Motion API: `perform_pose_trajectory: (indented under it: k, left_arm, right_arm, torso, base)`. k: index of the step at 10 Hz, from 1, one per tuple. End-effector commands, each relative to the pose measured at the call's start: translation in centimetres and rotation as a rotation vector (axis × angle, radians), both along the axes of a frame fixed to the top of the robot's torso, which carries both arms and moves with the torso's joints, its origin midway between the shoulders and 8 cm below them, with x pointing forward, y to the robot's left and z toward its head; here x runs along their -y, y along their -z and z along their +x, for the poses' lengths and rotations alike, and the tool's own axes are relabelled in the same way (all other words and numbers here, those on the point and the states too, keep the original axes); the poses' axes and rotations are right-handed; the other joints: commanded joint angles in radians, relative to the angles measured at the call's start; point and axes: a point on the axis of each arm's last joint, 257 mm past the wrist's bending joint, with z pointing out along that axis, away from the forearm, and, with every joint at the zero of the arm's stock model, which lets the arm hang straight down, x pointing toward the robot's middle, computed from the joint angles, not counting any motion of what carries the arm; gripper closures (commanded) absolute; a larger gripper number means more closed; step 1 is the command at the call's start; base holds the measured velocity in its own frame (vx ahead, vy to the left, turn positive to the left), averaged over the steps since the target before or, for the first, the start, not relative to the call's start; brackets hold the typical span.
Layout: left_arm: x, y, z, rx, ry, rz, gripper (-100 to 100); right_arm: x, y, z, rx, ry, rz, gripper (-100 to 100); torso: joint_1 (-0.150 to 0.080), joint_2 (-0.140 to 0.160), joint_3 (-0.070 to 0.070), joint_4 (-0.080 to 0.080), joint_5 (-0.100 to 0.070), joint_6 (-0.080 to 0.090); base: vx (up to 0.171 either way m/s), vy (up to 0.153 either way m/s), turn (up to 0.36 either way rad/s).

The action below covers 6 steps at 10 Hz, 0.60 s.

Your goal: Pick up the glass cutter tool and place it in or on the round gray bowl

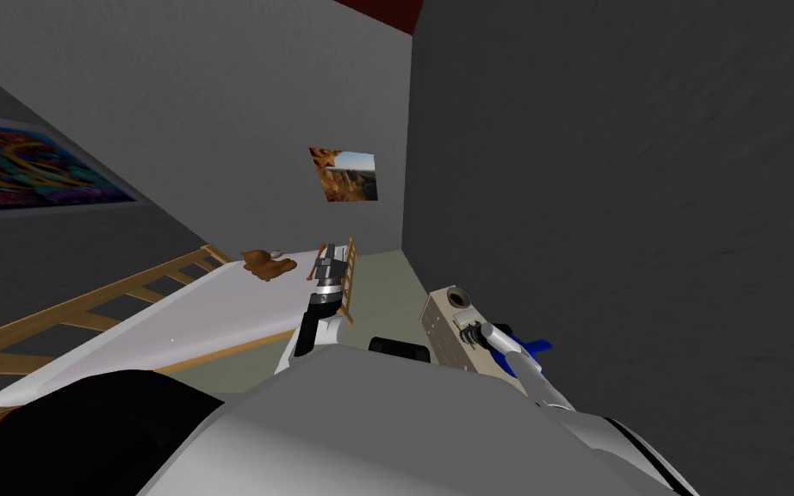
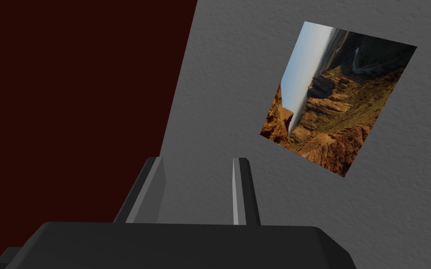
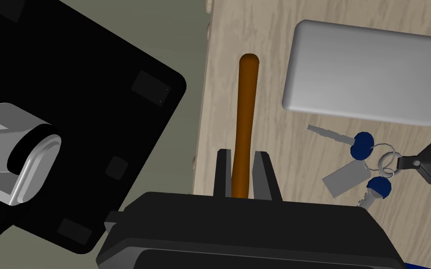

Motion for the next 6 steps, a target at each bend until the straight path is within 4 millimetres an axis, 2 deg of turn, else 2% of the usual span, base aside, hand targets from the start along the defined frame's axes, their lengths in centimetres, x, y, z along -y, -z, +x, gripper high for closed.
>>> perform_pose_trajectory:
  k: [1, 6]
  left_arm:
    - [0.0, 0.0, 0.0, 0.0, 0.0, 0.0, 0]
    - [0.0, 0.0, 0.0, 0.0, 0.0, 0.0, 0]
  right_arm:
    - [1.2, -0.5, -0.4, -0.018, 0.0, -0.003, 100]
    - [4.8, -2.4, -1.3, -0.071, 0.008, -0.014, 100]
  torso:
    - [0.0, 0.0, 0.0, 0.0, 0.0, 0.0]
    - [-0.001, -0.001, 0.0, 0.0, 0.0, 0.0]
  base:
    - [0.008, 0.076, -0.005]
    - [0.012, 0.065, 0.002]
